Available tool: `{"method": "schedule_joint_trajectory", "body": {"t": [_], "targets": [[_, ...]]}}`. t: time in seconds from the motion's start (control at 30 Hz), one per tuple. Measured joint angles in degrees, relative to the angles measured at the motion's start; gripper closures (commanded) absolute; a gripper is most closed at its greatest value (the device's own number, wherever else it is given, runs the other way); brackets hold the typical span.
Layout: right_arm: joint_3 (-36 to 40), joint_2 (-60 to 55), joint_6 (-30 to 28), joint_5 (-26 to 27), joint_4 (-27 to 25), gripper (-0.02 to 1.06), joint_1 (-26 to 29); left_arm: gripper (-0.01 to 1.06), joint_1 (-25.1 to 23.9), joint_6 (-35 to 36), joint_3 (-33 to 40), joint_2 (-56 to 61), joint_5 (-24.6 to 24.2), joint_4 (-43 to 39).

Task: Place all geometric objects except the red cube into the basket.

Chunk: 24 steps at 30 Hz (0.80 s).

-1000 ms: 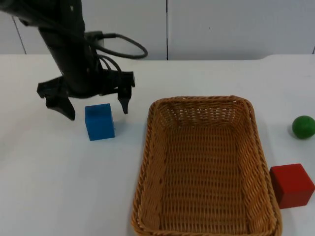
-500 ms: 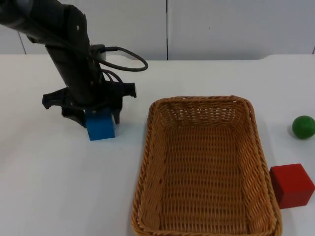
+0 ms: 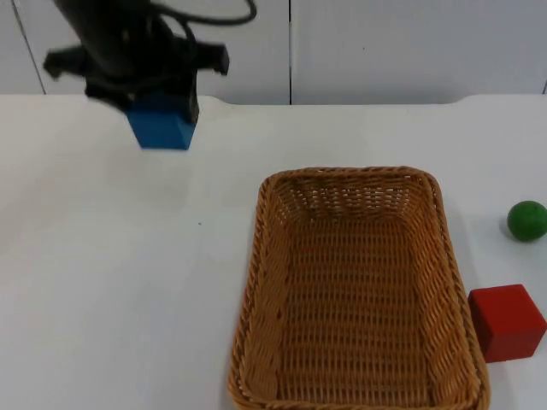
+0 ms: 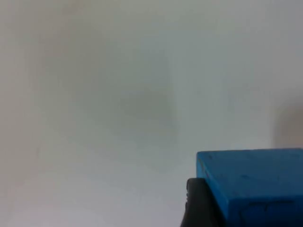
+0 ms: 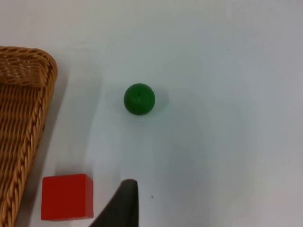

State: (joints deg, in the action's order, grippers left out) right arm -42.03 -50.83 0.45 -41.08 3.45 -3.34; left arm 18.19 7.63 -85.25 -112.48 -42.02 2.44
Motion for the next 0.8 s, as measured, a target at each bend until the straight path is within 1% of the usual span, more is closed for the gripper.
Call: {"method": "schedule_joint_trajectory", "body": {"t": [0.03,0.07,0.1,0.13,0.17,0.23,0.27,0.3,0.4,0.43,0.5,0.53,0.57,0.6,0.73,0.77,0.8], "targets": [[0.0,0.0,0.0,0.0,0.0,-0.01,0.0,1.05,0.0,0.0,0.0,0.0,0.0,0.0],[0.0,0.0,0.0,0.0,0.0,-0.01,0.0,1.05,0.7,-4.6,0.0,2.0,-1.8,0.9],[0.0,0.0,0.0,0.0,0.0,-0.01,0.0,1.05,2.0,-10.1,0.0,4.3,-5.0,2.5],[0.0,0.0,0.0,0.0,0.0,-0.01,0.0,1.05,3.3,-12.6,0.0,5.1,-6.5,3.4],[0.0,0.0,0.0,0.0,0.0,-0.01,0.0,1.05,4.1,-14.2,0.0,5.5,-7.2,3.6],[0.0,0.0,0.0,0.0,0.0,-0.01,0.0,1.05,7.5,-16.9,0.0,6.1,-8.6,4.3],[0.0,0.0,0.0,0.0,0.0,-0.01,0.0,1.05,7.5,-16.9,0.0,6.1,-8.6,4.3],[0.0,0.0,0.0,0.0,0.0,-0.01,0.0,1.05,9.7,-18.0,0.0,6.1,-8.7,4.2],[0.0,0.0,0.0,0.0,0.1,-0.01,0.0,1.05,16.1,-19.3,0.0,5.3,-8.3,3.5],[0.0,0.0,0.0,0.0,0.1,-0.01,0.0,1.05,16.1,-19.3,0.0,5.3,-8.3,3.5],[0.0,0.0,0.0,-0.1,0.1,-0.01,0.0,1.05,20.5,-19.3,0.0,3.9,-7.9,2.3],[0.0,0.0,0.0,-0.1,0.1,-0.01,0.0,1.05,21.8,-19.3,0.1,3.2,-7.6,1.9],[0.0,0.0,0.0,-0.2,0.1,-0.01,0.0,1.05,22.9,-19.3,0.7,2.7,-6.9,1.6],[0.0,0.0,0.0,-0.2,0.1,-0.01,0.0,1.05,22.9,-19.3,0.7,2.7,-6.9,1.6],[0.0,0.0,0.0,-0.5,0.1,-0.01,0.0,1.05,26.3,-19.3,5.3,1.8,-2.1,1.1],[0.0,0.0,0.0,-0.5,0.1,-0.01,0.0,1.05,26.3,-19.3,5.3,1.8,-2.1,1.1],[0.0,0.0,0.0,-0.5,0.1,-0.01,0.0,1.05,26.9,-19.3,6.5,1.7,-0.8,1.0]]}}
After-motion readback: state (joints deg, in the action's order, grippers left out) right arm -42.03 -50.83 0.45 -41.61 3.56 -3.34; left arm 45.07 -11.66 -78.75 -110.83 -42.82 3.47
